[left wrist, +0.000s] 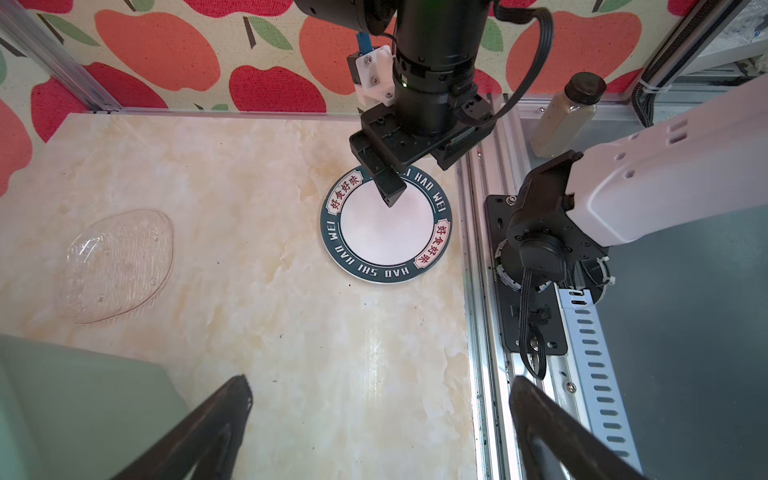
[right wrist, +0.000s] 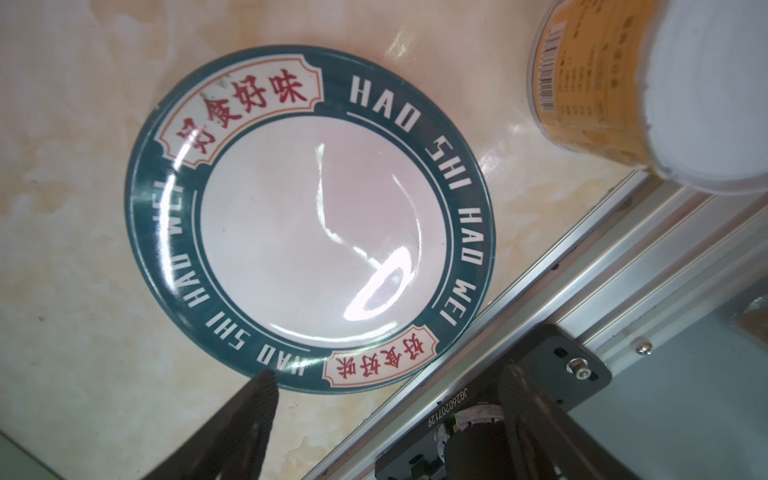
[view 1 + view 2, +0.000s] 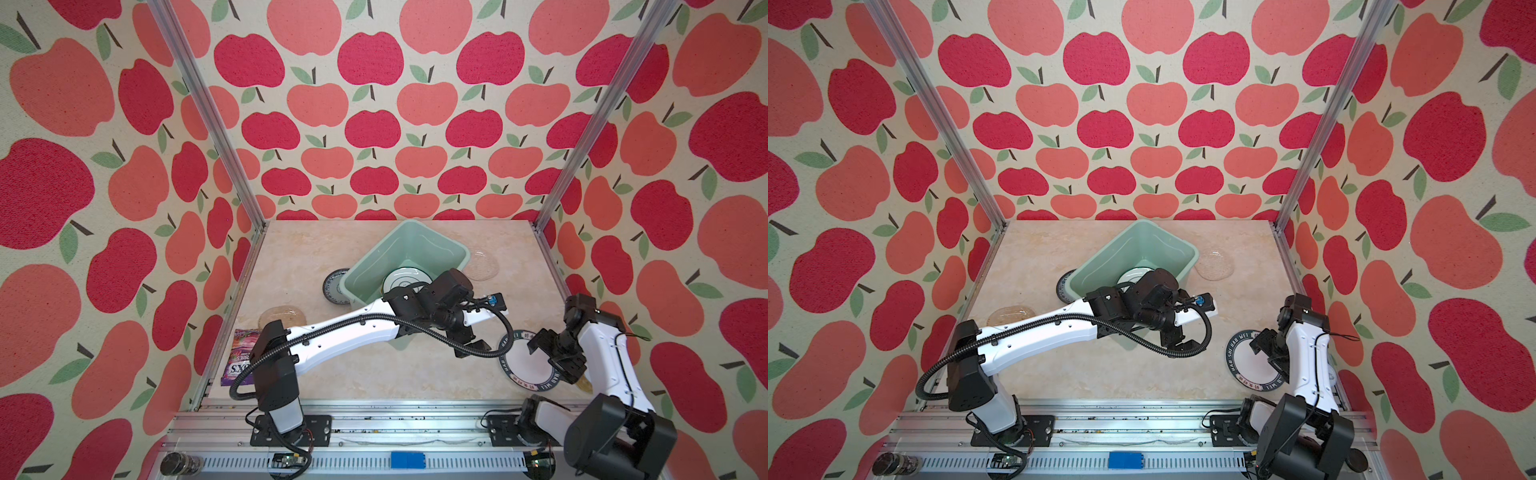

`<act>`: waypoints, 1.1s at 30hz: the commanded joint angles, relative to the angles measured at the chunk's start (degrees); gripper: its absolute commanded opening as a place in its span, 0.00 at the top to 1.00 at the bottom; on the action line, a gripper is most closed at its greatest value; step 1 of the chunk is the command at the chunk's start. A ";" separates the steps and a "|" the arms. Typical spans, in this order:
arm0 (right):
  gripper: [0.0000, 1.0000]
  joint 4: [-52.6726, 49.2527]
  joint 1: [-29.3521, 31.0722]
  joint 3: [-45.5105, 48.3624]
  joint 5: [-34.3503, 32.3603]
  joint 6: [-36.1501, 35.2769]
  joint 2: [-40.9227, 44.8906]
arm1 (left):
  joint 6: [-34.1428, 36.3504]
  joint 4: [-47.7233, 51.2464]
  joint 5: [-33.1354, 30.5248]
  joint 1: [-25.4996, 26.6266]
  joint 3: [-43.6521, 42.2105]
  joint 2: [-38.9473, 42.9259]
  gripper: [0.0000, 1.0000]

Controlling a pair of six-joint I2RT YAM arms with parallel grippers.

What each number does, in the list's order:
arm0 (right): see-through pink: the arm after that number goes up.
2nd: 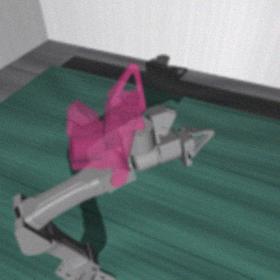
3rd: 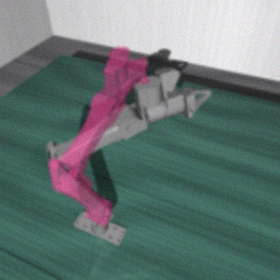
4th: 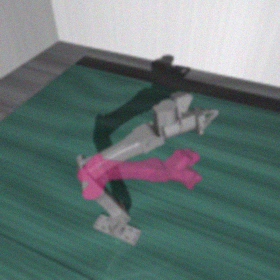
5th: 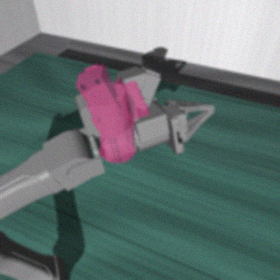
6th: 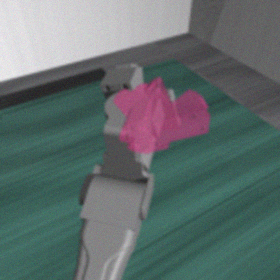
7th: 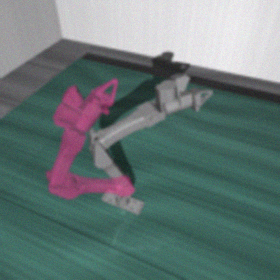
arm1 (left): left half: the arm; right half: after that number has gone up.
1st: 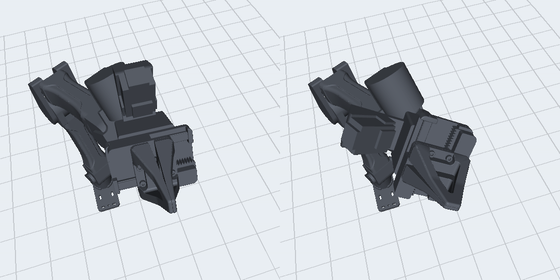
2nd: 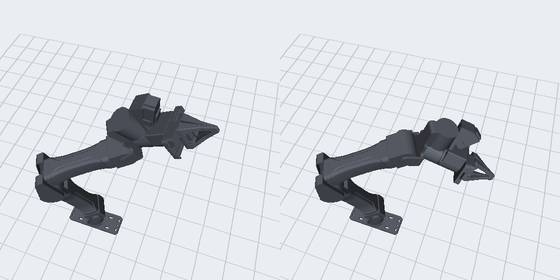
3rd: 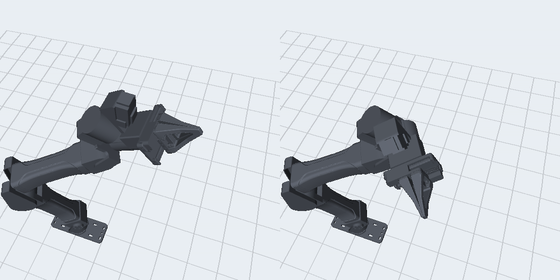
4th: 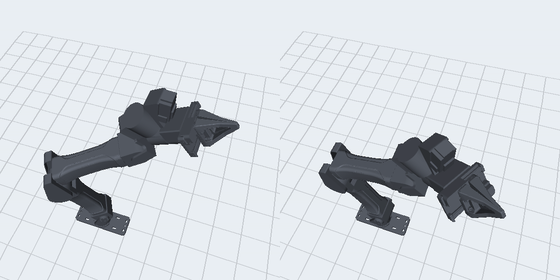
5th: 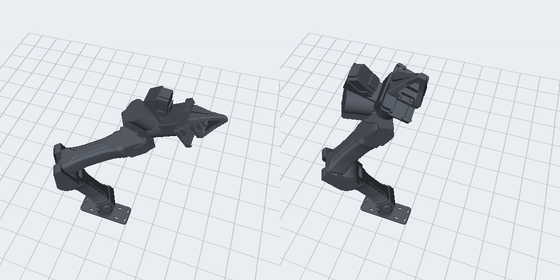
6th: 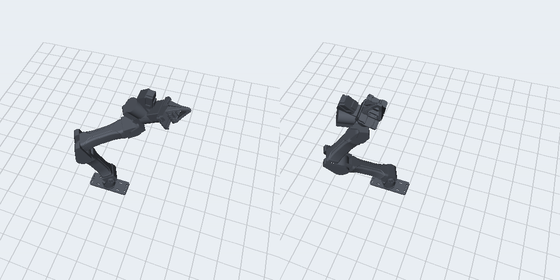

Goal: Place the plates into the plastic bin on the countertop
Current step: 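Move the right gripper down to the green-rimmed plate edge on the table, then push the right gripper against the green-rimmed plate edge, tilting it up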

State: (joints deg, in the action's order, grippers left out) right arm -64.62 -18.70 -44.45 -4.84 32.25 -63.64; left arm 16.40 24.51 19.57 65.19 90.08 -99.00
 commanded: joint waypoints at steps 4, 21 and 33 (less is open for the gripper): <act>0.13 1.78 -1.69 1.30 -7.01 5.29 -0.84 | -0.83 -2.79 0.69 0.25 -0.08 1.26 0.01; 0.08 16.94 -8.55 10.78 1.37 5.81 -0.93 | -3.35 -0.96 1.50 -3.06 2.68 0.40 0.01; 0.08 26.49 -8.55 12.20 14.61 0.75 -5.77 | -6.30 0.00 1.87 -2.55 7.73 -2.40 0.00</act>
State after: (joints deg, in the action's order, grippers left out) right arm -42.35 -26.85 -32.97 2.79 35.94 -67.59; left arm 11.38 23.51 20.40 62.17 95.68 -100.14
